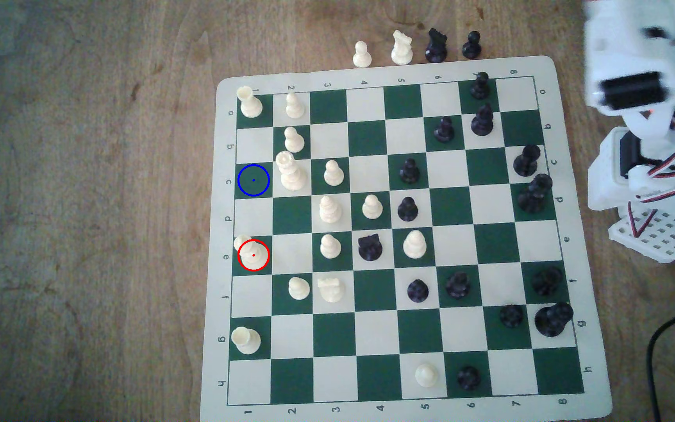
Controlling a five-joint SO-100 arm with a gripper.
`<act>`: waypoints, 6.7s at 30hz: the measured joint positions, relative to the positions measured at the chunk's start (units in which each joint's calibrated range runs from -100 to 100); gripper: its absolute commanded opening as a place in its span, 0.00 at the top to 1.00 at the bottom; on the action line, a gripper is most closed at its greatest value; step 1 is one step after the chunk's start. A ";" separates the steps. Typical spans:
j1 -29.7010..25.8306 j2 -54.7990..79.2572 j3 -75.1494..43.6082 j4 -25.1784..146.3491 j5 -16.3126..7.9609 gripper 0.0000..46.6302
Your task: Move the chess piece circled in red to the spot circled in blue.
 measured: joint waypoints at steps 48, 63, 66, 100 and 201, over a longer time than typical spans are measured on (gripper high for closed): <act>-13.86 88.90 -70.04 58.96 -7.72 0.71; -13.57 103.56 -80.25 58.41 -5.96 0.67; -13.57 106.33 -80.98 57.85 -5.71 0.67; -13.57 121.07 -96.43 56.02 -5.32 0.69; -2.36 131.80 -116.85 67.09 -1.22 0.89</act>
